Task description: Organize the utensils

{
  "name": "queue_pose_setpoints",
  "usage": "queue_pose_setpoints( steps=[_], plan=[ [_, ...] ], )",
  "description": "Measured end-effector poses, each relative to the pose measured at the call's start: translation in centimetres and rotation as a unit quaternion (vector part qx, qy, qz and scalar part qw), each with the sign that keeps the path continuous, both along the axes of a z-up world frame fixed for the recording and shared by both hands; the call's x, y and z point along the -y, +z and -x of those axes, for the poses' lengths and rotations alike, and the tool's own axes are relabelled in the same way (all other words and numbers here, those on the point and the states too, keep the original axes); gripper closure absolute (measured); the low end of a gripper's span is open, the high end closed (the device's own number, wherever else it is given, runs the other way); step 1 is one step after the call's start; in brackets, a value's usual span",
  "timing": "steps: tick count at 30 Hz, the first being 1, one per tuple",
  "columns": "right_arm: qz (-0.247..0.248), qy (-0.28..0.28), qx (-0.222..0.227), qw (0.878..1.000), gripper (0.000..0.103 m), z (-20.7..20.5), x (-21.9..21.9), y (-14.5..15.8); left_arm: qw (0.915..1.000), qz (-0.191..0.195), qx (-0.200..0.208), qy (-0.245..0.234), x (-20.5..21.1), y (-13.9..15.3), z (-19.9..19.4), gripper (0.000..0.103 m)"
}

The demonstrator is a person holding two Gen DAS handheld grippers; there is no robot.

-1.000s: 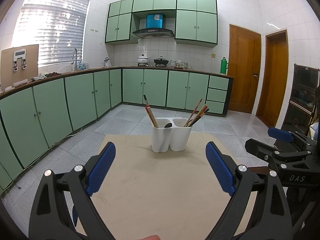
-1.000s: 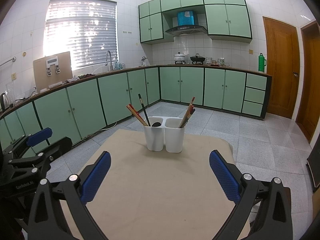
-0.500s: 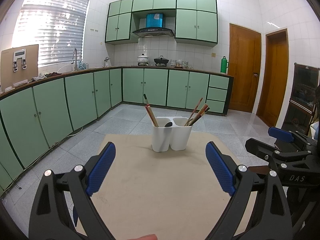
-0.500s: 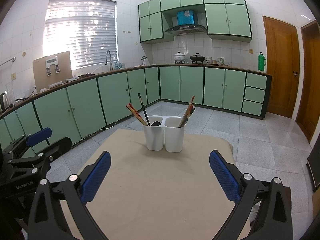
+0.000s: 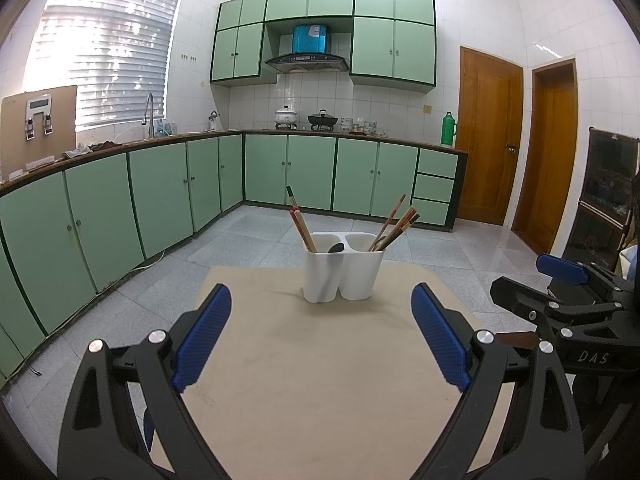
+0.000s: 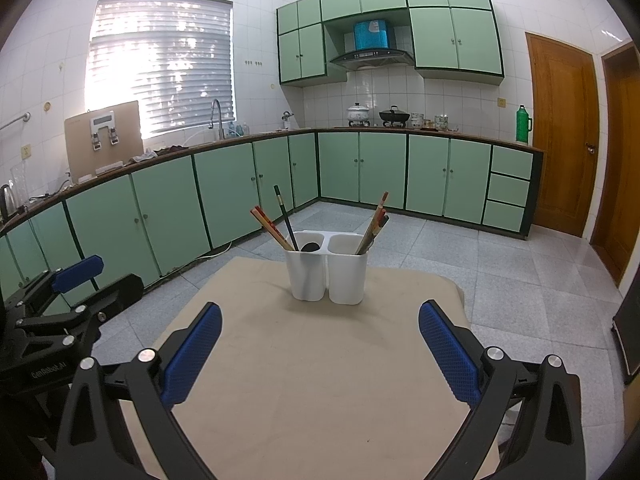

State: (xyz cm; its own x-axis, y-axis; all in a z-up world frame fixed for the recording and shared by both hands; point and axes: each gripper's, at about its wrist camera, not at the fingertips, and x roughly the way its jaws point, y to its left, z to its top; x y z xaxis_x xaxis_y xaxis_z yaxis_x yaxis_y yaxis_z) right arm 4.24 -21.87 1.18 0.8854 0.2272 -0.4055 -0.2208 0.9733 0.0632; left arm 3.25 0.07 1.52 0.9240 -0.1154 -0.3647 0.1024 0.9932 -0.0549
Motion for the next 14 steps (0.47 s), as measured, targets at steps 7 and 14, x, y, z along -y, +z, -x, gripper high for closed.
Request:
queue_pose_setpoints(
  steps=[7, 14],
  plan=[
    [0.001, -0.002, -0.001, 1.000, 0.006, -0.06, 0.01, -0.12, 1.0000, 0.000, -0.003, 0.000, 0.00, -0.25, -0.31, 0.014],
    [0.000, -0.003, -0.003, 1.000, 0.006, -0.23, 0.19, -0.13, 1.0000, 0.001, -0.006, 0.002, 0.30, -0.29, -0.50, 0.014]
  ],
)
